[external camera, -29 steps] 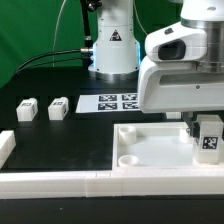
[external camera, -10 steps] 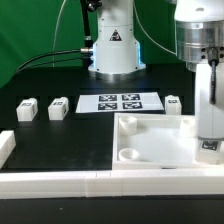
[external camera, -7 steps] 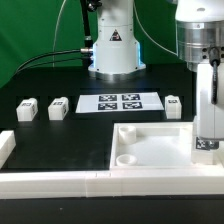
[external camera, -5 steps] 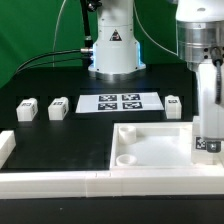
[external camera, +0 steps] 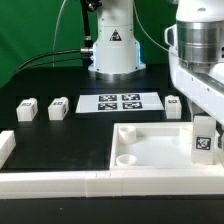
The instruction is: Assemble one leg
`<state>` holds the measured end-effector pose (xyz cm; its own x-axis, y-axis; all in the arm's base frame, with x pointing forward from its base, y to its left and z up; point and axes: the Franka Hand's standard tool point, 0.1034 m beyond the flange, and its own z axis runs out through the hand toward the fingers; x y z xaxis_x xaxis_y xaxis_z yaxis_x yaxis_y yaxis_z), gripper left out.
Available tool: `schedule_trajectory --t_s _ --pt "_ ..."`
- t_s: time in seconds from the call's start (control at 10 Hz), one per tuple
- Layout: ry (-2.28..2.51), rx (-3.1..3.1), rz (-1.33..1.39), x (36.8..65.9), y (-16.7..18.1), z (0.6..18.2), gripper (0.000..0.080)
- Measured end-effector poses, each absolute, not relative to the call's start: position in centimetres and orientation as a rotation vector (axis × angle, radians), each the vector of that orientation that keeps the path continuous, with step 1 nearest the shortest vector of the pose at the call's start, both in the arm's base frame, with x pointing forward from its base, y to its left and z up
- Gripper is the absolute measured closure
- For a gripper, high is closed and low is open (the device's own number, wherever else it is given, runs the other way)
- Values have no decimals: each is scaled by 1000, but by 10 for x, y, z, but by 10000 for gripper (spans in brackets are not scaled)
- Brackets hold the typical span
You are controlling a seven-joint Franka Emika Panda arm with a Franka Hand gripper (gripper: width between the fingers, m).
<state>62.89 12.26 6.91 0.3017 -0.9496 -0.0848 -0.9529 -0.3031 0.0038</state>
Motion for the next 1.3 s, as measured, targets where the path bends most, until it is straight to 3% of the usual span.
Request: schedule_trajectory --t_s 1.3 --pt "-5 -3103 44 629 116 68 150"
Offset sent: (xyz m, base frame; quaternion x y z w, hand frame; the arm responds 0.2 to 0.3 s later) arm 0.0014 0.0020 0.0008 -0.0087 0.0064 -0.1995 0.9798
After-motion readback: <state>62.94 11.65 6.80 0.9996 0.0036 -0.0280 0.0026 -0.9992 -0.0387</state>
